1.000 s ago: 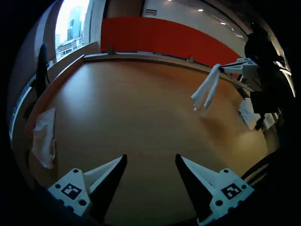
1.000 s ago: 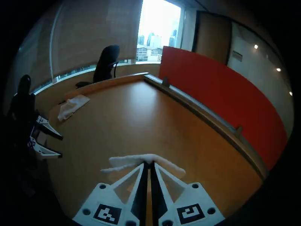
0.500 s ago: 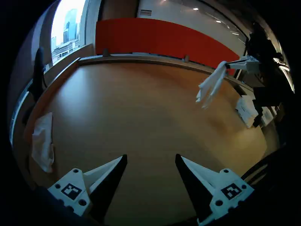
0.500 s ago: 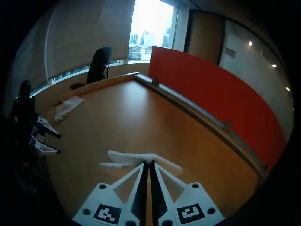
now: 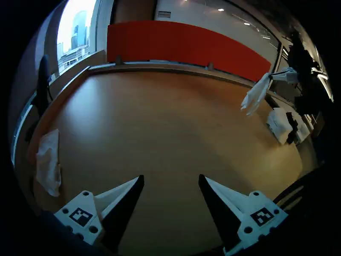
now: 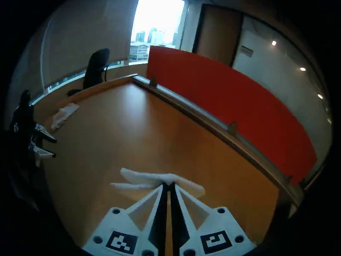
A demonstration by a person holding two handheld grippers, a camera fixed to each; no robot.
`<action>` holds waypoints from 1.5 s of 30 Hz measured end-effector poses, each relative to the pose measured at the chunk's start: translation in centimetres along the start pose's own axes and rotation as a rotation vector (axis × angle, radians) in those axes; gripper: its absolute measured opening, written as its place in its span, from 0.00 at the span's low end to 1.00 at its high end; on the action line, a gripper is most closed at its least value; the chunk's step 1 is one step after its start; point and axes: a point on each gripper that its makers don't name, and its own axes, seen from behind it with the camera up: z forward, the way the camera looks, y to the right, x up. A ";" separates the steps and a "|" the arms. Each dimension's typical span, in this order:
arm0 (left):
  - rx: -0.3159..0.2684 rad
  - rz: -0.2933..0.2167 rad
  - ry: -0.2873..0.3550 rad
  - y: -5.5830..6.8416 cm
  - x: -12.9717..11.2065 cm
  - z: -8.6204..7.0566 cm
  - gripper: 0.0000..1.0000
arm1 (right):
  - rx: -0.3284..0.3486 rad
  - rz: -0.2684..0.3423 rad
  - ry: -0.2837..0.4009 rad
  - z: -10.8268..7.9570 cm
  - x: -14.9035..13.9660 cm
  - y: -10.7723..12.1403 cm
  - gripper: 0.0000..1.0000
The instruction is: Fold towel
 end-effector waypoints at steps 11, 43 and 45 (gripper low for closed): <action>0.018 -0.003 -0.011 0.0 0.2 0.0 0.95 | -0.082 0.041 -0.064 -2.7 -3.4 8.5 0.04; 0.023 0.025 -0.026 2.1 1.2 0.6 0.95 | -0.269 0.143 -0.152 -9.3 -10.1 22.4 0.04; 0.022 0.029 -0.027 2.2 1.3 0.6 0.95 | -0.271 0.146 -0.153 -9.6 -10.4 22.6 0.04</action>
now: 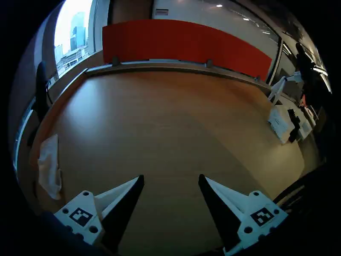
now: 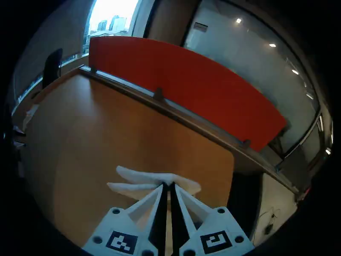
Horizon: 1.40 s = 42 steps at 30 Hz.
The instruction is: Fold towel
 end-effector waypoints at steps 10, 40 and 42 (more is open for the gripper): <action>-0.013 0.016 0.000 0.7 0.4 0.3 0.95 | -0.014 0.017 -0.009 -1.4 -1.8 0.8 0.04; -0.029 0.032 -0.006 0.9 -0.4 -0.8 0.95 | -0.049 0.234 -0.173 -5.1 -18.9 -0.8 0.04; -0.028 0.032 -0.006 0.9 -0.5 -0.9 0.95 | -0.049 0.240 -0.180 -5.0 -19.3 -0.8 0.04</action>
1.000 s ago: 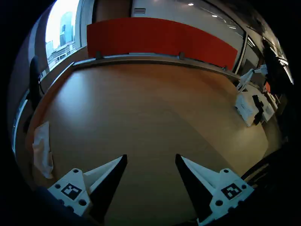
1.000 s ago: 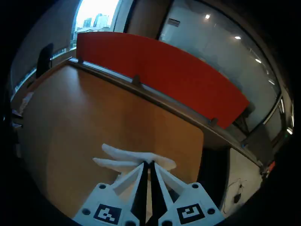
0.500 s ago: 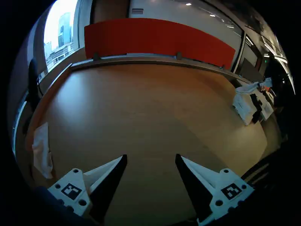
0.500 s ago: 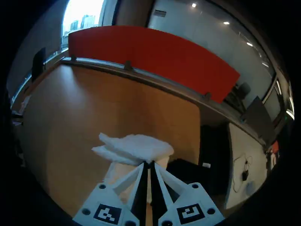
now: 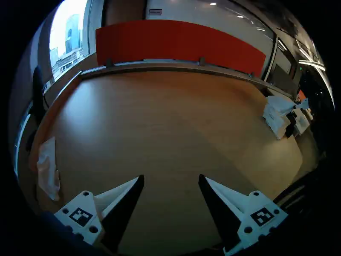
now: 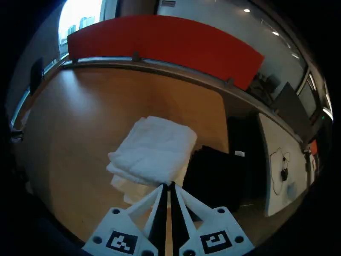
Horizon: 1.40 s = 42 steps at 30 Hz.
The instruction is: Fold towel
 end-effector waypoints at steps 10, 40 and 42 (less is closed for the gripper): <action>0.006 -0.002 -0.003 -0.1 -0.5 -0.3 0.95 | -0.015 0.015 -0.050 1.1 -2.0 0.9 0.04; 0.014 0.002 -0.017 -0.5 -1.0 -0.4 0.95 | -0.074 0.043 -0.093 2.9 -3.0 2.5 0.04; 0.015 0.002 -0.017 -0.5 -1.0 -0.3 0.95 | -0.076 0.041 -0.094 3.0 -3.0 2.5 0.05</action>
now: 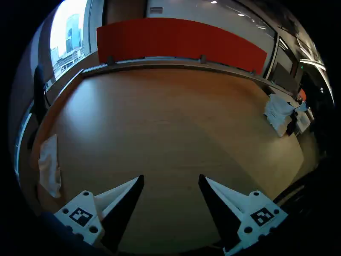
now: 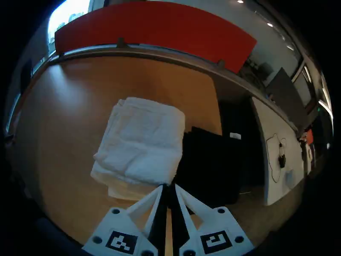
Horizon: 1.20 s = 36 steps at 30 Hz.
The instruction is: Fold towel
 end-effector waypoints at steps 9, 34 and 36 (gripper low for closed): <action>0.001 -0.003 -0.003 -0.1 -0.1 0.0 0.95 | -0.007 0.001 0.003 0.3 0.2 -0.5 0.11; -0.007 -0.003 0.004 -0.2 0.0 0.1 0.95 | -0.042 0.048 0.030 -0.6 -1.0 -0.8 0.98; -0.009 -0.003 0.005 -0.2 0.0 0.1 0.95 | -0.041 0.054 0.035 -0.7 -1.0 -1.0 1.00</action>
